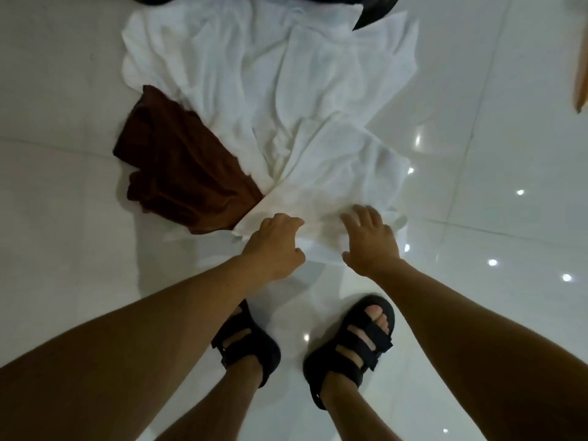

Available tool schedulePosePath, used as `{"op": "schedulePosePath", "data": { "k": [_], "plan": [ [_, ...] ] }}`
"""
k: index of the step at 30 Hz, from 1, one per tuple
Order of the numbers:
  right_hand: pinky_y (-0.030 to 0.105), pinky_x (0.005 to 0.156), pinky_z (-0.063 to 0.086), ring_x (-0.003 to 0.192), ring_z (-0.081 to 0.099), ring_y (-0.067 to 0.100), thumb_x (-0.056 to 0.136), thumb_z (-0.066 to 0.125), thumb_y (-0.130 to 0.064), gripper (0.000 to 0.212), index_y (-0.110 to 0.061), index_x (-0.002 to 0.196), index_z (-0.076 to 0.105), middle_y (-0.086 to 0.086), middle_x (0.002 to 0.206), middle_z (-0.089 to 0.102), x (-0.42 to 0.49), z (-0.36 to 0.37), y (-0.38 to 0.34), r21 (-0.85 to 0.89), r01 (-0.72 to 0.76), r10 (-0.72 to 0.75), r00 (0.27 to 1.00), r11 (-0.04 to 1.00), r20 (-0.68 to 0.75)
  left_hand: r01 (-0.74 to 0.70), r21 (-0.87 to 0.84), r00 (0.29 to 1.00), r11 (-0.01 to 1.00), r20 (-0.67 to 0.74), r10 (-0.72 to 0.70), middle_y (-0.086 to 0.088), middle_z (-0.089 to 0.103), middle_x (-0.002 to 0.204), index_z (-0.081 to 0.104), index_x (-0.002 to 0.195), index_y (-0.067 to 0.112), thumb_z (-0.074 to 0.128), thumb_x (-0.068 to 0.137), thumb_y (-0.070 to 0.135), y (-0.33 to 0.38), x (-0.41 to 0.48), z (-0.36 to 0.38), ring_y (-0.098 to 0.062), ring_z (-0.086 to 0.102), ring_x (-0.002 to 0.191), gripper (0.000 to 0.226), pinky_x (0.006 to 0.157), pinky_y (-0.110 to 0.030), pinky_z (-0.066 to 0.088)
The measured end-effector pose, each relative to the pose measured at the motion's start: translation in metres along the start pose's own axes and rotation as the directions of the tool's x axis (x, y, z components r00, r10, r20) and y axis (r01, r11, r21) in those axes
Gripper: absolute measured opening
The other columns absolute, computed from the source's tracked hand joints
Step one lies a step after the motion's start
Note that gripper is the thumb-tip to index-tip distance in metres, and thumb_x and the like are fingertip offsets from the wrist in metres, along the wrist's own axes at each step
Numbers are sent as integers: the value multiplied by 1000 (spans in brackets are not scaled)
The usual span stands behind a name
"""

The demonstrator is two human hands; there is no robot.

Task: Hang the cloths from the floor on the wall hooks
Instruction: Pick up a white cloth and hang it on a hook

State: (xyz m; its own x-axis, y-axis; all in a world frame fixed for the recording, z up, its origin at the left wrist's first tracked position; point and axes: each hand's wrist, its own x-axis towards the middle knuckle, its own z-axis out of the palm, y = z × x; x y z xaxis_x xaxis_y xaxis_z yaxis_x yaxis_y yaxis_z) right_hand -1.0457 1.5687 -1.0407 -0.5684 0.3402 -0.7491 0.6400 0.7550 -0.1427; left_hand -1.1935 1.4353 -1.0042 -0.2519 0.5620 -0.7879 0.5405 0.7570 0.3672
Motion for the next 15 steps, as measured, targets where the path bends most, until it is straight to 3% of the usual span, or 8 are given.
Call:
{"op": "schedulePosePath", "data": {
  "k": [2,4,6,8,9,10,12,15],
  "plan": [
    [47,108,31,141,20,31,83,63,-15,59,-19,136,38,7,149,27,7,10,4,-106,-4,2,1000,994,-17,6,-1,1000,1000,8,-6,-4,32,149,32,145,21,57,89,29,-9,5,8,-26,29,135,62,106,-40,35],
    [50,109,26,125,41,29,83,56,-11,41,-19,123,49,7,129,49,5,10,2,-218,14,-22,999,976,-34,11,-5,1000,1000,16,-11,-4,31,149,32,146,22,56,90,30,-12,2,10,-26,29,135,62,106,-39,34],
    [50,109,21,107,55,26,83,50,-14,32,-19,114,51,3,107,62,-4,-2,-4,-184,37,-47,998,982,-51,5,11,1000,1000,19,-5,-3,31,149,30,146,22,57,89,32,-10,-8,6,-26,29,136,64,105,-38,34],
    [43,100,33,90,61,27,85,48,-23,24,-17,108,50,2,93,65,-24,-28,-13,-44,78,-81,994,996,-74,-12,11,1000,1000,5,12,-3,31,149,27,147,22,59,87,37,-1,-26,-10,-25,28,136,69,106,-39,34],
    [38,86,41,82,61,29,86,49,-25,21,-16,104,49,1,86,63,-34,-40,-18,71,106,-100,992,992,-82,-30,6,1000,1000,-6,30,-2,30,150,25,147,23,62,85,40,3,-33,-16,-24,27,137,75,106,-40,34],
    [34,71,41,75,59,28,86,51,-27,18,-17,100,47,-1,79,59,-47,-56,-25,203,123,-110,991,971,-78,-57,-5,998,998,-19,56,0,29,151,23,148,25,65,82,44,8,-43,-26,-23,26,138,80,108,-40,33],
    [31,58,39,68,56,24,85,54,-28,18,-22,96,42,-6,72,53,-78,-105,-41,410,147,-132,989,900,-64,-147,-34,987,989,-63,145,2,33,150,24,148,26,68,80,49,27,-70,-57,-19,29,138,84,109,-36,33],
    [31,59,45,70,58,19,81,62,-29,24,-30,95,43,-7,76,58,-124,-191,-60,567,215,-135,974,795,-180,-254,-76,947,964,-222,232,-1,60,123,50,127,20,64,86,41,61,-116,-119,-18,56,115,48,91,-28,45]
  ]
}}
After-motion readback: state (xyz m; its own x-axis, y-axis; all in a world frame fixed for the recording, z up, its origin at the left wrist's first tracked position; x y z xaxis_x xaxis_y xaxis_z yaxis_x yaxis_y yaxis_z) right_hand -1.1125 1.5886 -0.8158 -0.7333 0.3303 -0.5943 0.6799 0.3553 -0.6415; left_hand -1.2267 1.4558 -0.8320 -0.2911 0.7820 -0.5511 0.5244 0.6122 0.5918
